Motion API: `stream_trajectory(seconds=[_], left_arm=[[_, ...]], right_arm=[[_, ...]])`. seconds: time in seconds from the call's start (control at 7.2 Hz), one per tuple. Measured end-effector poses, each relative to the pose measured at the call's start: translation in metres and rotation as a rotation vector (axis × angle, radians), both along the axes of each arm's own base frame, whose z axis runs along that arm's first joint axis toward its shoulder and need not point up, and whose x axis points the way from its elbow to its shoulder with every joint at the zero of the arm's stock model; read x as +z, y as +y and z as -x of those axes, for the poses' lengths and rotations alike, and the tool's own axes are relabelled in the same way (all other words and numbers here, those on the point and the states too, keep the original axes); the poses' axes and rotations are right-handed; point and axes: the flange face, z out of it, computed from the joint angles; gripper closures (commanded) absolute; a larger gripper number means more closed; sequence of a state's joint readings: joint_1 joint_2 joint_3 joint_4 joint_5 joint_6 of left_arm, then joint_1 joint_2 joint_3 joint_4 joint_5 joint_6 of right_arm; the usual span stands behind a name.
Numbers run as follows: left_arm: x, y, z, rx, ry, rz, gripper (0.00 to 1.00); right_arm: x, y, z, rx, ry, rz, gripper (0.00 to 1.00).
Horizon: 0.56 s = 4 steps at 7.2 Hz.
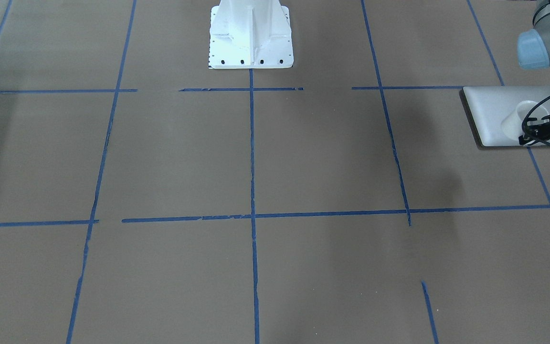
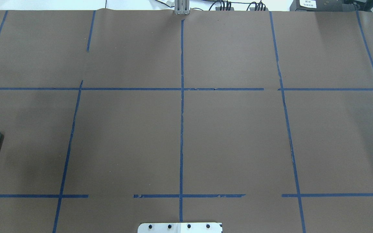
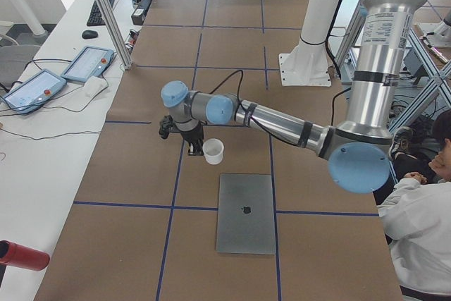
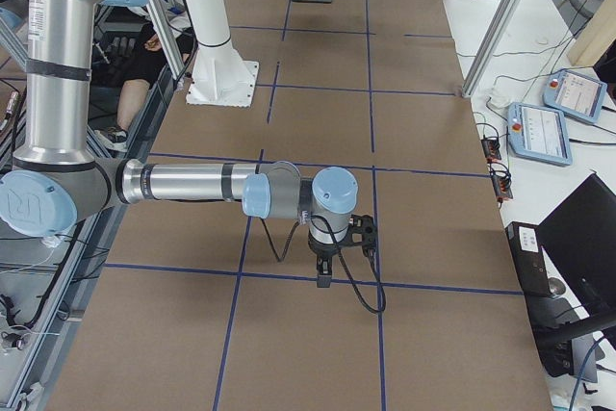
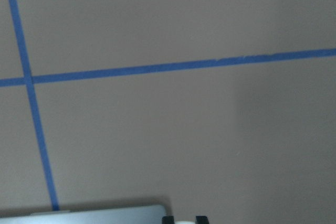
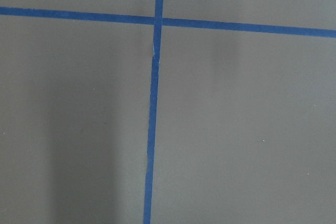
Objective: Place cup on laptop
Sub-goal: 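Lower the cup onto the silver laptop and open the left gripper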
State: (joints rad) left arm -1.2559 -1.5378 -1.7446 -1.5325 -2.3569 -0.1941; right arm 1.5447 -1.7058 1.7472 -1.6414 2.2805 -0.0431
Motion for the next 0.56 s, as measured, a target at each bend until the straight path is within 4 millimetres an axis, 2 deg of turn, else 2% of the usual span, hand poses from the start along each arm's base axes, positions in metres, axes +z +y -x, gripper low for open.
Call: stream_trajectory(seconds=[0.14,0.28,0.56], left_arm=[[0.039,0.035,0.011,-0.007,0.003,-0.004,1.0],[0.065,0.058,0.019,-0.021,0.003,0.002,1.0],[0.101,0.075,0.023,-0.068,0.009,0.004,1.0]], right_arm=[[0.0,0.0,0.0,0.0,0.0,0.0,0.0],[0.0,0.0,0.0,0.0,0.0,0.0,0.0],[0.0,0.0,0.0,0.0,0.001,0.0,0.0]])
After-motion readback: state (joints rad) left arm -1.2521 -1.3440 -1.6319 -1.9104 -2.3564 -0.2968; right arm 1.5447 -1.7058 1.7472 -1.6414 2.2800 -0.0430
